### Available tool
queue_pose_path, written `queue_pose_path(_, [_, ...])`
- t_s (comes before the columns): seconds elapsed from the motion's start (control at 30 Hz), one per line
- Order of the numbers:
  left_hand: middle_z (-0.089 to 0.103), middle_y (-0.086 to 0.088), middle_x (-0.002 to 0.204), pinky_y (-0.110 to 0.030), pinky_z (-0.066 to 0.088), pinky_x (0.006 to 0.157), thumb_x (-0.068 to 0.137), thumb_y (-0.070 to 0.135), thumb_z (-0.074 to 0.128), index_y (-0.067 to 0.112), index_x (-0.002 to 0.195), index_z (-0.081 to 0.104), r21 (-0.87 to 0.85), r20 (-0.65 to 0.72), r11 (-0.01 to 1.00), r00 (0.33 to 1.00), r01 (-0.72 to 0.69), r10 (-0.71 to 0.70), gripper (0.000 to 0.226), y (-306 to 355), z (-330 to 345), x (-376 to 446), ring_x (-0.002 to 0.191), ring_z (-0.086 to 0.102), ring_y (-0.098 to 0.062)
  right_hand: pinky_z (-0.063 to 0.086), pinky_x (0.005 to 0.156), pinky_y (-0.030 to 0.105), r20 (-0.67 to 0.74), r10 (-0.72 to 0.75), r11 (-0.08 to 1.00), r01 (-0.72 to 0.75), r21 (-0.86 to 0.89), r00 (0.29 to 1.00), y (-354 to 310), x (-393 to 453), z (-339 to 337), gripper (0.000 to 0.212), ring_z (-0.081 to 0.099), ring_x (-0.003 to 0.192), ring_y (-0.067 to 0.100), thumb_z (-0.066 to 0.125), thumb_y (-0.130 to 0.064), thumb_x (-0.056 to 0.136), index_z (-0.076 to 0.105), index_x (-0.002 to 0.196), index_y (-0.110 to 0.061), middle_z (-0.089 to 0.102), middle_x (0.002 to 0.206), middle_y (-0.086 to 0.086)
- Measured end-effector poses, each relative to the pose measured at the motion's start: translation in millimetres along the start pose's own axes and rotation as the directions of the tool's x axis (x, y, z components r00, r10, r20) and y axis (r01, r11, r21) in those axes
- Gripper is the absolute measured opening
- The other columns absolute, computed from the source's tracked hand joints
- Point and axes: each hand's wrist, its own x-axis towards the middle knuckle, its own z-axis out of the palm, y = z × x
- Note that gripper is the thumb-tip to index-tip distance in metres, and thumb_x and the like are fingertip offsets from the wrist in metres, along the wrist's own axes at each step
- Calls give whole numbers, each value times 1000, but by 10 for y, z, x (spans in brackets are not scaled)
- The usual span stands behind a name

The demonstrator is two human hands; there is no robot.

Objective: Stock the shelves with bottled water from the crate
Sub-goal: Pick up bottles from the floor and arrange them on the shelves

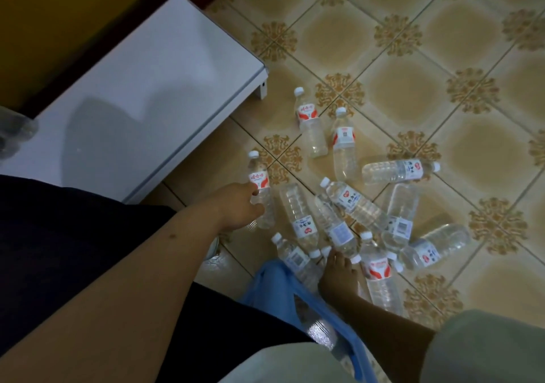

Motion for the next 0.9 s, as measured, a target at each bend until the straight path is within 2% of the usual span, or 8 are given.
queue_pose_path(0.13, [45,-10,146,-32,40,101,98,37,49,19,147,37,1,35,1000,999,27,-27,53,-15,14,-21,128,47,-24,53,76,41,-106,-46,991,58,118,993,6,167,10,27,68,89,37,58,-1,87,64,112,6,69,102,24])
queue_pose_path(0.23, [50,-9,141,-31,40,100,98,35,49,20,143,42,-5,42,1000,999,29,-29,48,-6,33,-44,124,50,-22,49,89,34,16,43,973,-46,225,999,-120,276,-129,22,63,105,27,48,-12,99,58,117,-4,64,116,13])
queue_pose_path(0.33, [55,-8,135,-27,40,93,99,31,48,19,139,47,-15,48,1000,999,13,-12,41,1,46,-79,119,53,-21,49,87,39,129,57,967,-86,239,990,-153,428,-256,24,61,107,33,51,-12,93,58,116,-7,63,114,15])
queue_pose_path(0.5, [52,-7,140,-29,41,96,99,34,48,20,143,43,-4,43,1000,999,20,-20,46,-52,31,-99,120,53,-21,47,96,33,173,-176,981,158,112,969,75,445,-376,38,58,116,27,60,-23,93,54,127,-8,60,126,11])
queue_pose_path(0.6, [54,-8,137,-29,41,95,99,34,48,19,140,46,-9,32,1000,999,5,-5,44,-63,20,-126,118,55,-21,41,103,33,231,-289,951,251,181,929,411,393,-486,57,50,126,26,63,-35,92,42,139,-9,51,138,11])
queue_pose_path(0.67, [53,-8,139,-27,40,96,99,34,49,18,141,46,-12,22,1000,1000,12,-12,45,-77,21,-168,121,53,-21,43,99,30,239,-342,923,278,265,909,559,323,-629,51,52,123,23,63,-34,92,45,135,-14,53,136,9])
queue_pose_path(0.77, [52,-8,139,-28,40,95,98,34,51,19,141,46,-16,3,1000,1000,5,-5,46,-103,46,-220,121,52,-21,39,77,9,181,-416,879,344,330,891,567,163,-889,25,56,99,13,66,-29,91,49,110,-29,57,109,-5])
queue_pose_path(0.9, [52,-7,138,-27,40,95,98,36,51,21,140,47,-7,-19,999,999,-45,45,45,-84,70,-356,120,52,-20,50,84,31,41,-512,799,458,389,858,354,-17,-1320,27,60,95,17,68,-35,88,59,108,-20,64,102,-2])
